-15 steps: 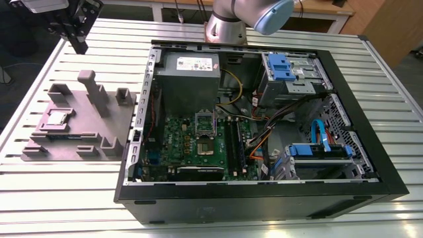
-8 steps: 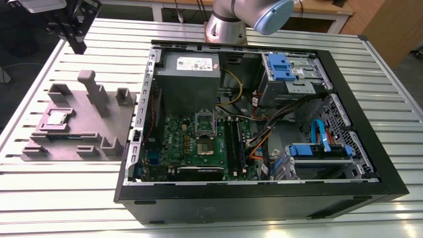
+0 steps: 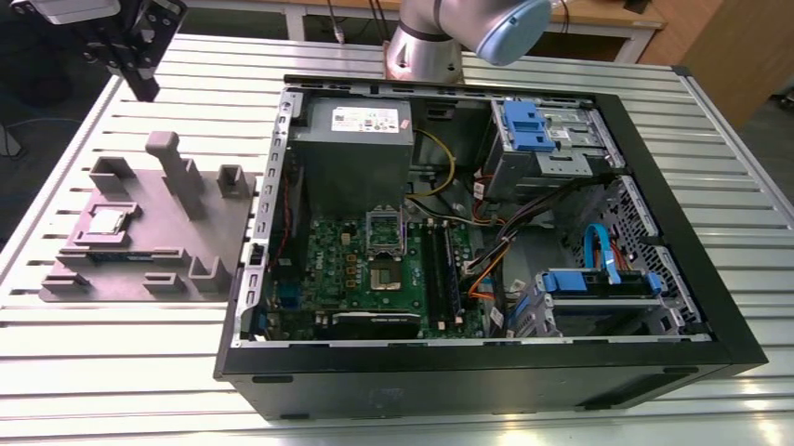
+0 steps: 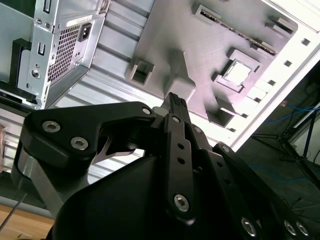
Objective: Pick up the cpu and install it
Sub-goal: 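Reach for the cpu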
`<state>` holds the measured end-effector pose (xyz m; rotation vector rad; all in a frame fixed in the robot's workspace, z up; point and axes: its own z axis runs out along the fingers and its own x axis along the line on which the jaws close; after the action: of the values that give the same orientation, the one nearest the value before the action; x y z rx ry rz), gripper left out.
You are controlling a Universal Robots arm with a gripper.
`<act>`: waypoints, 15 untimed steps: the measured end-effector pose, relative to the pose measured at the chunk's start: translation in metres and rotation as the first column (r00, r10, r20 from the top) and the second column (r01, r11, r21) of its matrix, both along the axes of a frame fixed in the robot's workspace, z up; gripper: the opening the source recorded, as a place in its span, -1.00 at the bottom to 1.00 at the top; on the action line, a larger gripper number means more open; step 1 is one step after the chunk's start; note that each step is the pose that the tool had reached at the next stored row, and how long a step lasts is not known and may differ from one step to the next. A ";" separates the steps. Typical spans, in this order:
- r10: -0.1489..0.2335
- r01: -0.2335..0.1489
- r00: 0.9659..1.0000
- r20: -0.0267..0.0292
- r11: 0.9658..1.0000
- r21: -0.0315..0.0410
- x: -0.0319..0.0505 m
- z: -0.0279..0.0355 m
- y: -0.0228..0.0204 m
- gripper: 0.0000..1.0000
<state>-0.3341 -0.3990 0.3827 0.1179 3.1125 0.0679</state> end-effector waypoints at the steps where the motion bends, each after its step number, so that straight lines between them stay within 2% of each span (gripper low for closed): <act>1: 0.000 0.000 1.000 0.000 1.000 0.000 -0.0008 0.0000 0.0000 -0.79; 15: 0.000 0.000 1.000 0.000 1.000 0.000 -0.0040 -0.0003 0.0000 -0.79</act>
<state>-0.3380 -0.3989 0.3824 0.1180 3.1125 0.0679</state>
